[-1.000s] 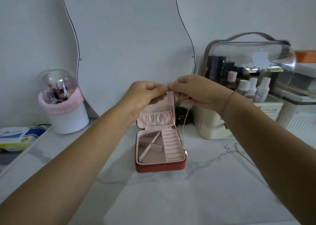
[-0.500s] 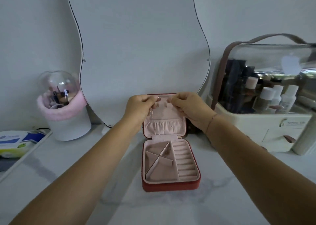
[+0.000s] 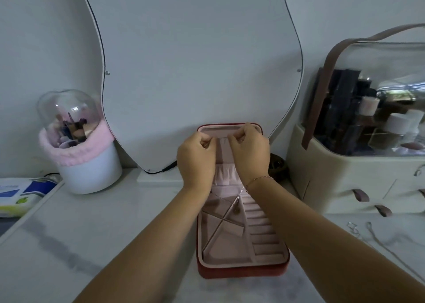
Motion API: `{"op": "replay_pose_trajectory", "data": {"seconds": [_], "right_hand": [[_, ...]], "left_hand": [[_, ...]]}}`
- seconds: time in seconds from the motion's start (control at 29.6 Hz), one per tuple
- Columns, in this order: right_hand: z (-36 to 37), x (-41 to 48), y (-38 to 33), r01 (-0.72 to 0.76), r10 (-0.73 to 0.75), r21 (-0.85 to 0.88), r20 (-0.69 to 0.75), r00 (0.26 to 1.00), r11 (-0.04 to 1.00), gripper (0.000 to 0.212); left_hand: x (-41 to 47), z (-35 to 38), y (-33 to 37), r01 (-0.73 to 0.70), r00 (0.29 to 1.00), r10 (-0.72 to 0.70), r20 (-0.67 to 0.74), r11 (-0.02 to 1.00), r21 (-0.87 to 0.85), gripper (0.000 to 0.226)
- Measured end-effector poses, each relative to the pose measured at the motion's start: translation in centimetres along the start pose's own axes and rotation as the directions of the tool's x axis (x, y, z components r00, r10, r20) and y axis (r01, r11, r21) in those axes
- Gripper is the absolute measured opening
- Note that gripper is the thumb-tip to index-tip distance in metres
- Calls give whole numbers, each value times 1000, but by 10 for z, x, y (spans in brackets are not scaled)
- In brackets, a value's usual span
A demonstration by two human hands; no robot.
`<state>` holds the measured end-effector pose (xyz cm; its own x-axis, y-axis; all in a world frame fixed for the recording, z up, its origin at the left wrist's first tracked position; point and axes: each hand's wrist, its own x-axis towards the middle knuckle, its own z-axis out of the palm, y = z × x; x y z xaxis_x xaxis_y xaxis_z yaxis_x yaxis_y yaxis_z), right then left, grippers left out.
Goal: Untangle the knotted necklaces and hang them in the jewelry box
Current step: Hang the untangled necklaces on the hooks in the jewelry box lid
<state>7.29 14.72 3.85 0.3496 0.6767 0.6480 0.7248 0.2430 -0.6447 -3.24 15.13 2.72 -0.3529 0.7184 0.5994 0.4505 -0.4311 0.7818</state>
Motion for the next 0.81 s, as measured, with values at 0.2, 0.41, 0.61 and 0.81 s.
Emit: {"op": "replay_pose_trajectory", "data": {"seconds": [0.2,0.41,0.61,0.81], "right_hand": [[-4,-16,6,1,11,-113,105,994,994,16],[-18,-38,-4,-290,150,223,489,859,931,19],[-44,-57,-12,-442,153,149,803,576,884,28],[-73,-60,14,64,66,-138,769,636,988,25]], "left_hand": [[-8,-5,-1,-105,985,60,163,953,284,18],[-15,-14,13,19,941,-58,333,993,118,23],[-20,-17,9,10,963,-43,266,992,123,42],[-41,-22,-14,-178,924,81,374,957,231,27]]}}
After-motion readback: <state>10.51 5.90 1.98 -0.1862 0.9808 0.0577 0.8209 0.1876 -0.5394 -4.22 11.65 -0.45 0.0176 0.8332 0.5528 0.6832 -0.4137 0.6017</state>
